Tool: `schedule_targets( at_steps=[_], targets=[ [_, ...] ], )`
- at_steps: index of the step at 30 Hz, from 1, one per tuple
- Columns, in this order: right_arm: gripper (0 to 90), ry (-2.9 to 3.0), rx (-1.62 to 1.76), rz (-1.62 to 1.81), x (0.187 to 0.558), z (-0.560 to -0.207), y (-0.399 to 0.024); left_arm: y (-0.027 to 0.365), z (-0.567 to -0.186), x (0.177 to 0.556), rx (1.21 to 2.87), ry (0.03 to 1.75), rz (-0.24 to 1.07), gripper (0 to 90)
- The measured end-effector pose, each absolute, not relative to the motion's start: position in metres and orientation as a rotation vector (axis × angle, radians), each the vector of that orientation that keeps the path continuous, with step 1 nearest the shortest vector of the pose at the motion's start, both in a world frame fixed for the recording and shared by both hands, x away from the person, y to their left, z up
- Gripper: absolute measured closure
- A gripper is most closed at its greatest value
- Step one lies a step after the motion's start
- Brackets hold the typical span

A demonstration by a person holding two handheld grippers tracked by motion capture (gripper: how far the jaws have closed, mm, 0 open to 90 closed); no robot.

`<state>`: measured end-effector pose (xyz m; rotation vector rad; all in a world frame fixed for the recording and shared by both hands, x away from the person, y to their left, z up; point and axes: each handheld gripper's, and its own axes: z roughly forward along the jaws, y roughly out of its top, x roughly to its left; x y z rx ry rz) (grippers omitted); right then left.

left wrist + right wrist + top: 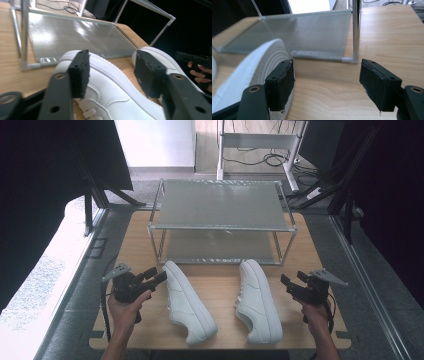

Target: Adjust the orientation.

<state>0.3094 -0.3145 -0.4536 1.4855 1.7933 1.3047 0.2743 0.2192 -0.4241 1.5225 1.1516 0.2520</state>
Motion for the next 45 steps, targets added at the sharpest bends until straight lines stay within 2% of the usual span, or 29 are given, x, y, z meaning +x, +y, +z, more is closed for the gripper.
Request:
schedule_targets(
  at_steps=[3,6,9,12,20,26,34,45],
  targets=[
    [28.5,1.774,1.494,1.351,0.317,-0.450,-0.316,0.221,-0.419,0.272,1.545,1.137,0.295,55.1],
    [28.6,1.792,1.446,1.317,0.320,-0.447,-0.315,0.219,-0.415,0.270,1.571,1.145,0.337,67.7],
    [29.1,1.808,1.414,1.295,0.321,-0.445,-0.317,0.218,-0.414,0.271,1.587,1.147,0.321,78.6],
    [29.5,1.814,1.410,1.306,0.321,-0.445,-0.319,0.217,-0.414,0.267,1.588,1.158,0.307,84.3],
    [30.0,1.850,1.430,1.281,0.318,-0.452,-0.320,0.239,-0.423,0.245,1.587,1.220,0.321,89.3],
    [30.3,1.831,1.467,1.264,0.318,-0.455,-0.322,0.257,-0.437,0.232,1.585,1.244,0.300,89.7],
    [31.7,1.846,1.475,1.210,0.318,-0.463,-0.313,0.244,-0.466,0.233,1.641,1.268,0.187,89.6],
    [30.9,1.839,1.481,1.218,0.316,-0.466,-0.314,0.222,-0.479,0.236,1.667,1.281,0.116,89.6]
  ],
)
